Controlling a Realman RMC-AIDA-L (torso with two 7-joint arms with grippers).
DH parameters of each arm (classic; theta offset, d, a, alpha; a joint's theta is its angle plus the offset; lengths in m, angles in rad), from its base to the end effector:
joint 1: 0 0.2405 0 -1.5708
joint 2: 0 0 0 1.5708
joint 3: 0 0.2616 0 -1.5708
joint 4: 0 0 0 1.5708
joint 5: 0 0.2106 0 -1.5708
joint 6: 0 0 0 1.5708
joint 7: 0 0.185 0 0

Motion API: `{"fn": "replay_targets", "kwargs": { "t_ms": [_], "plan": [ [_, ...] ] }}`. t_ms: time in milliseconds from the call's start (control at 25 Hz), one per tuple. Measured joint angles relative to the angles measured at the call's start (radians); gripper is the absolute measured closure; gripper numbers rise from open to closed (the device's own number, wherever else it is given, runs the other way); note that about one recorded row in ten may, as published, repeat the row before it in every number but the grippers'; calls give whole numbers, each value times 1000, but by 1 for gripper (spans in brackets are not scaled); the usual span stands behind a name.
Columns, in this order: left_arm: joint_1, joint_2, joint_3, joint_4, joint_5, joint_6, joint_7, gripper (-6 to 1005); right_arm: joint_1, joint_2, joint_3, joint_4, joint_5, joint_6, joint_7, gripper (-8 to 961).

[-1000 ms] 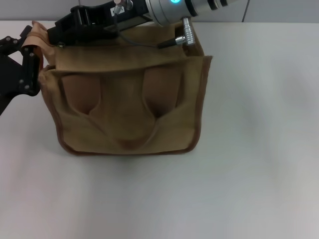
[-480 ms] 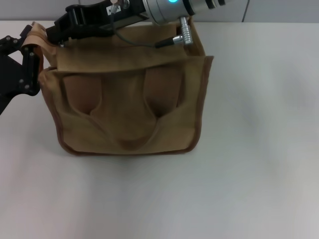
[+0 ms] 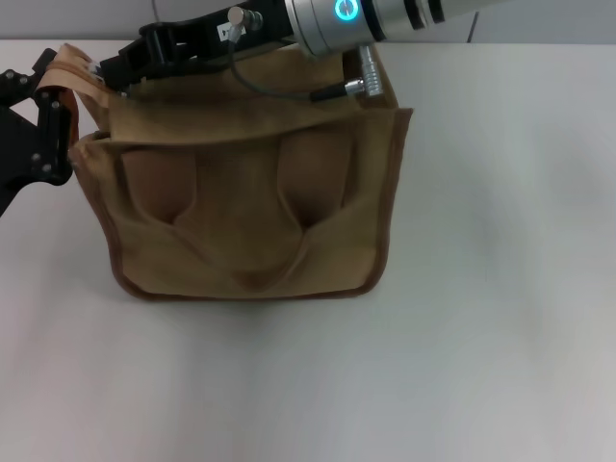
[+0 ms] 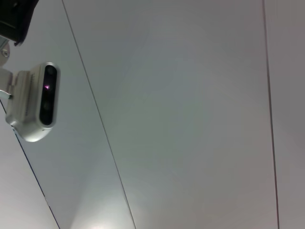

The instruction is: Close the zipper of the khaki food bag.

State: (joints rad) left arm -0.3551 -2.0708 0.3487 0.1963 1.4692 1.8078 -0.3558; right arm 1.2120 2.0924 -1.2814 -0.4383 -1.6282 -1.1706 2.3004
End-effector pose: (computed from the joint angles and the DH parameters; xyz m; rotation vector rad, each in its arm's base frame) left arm -0.2766 0.3003 0.0262 -1.8188 0.0044 -1.0518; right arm -0.0093 0.4167 -0.1333 2.7385 -1.1555 -0.5734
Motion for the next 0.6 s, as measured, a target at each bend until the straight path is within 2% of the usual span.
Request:
{"fn": "replay_targets", "kwargs": {
  "t_ms": [320,600],
  "plan": [
    [7,0,-4,0,-2,2,0,886,-71,0,-31,-50,48,0,-103,943],
    [16,0,-5,-2,-10,-7,0,882,-209,0,-31,-154,77,5,-190,943]
  ]
}}
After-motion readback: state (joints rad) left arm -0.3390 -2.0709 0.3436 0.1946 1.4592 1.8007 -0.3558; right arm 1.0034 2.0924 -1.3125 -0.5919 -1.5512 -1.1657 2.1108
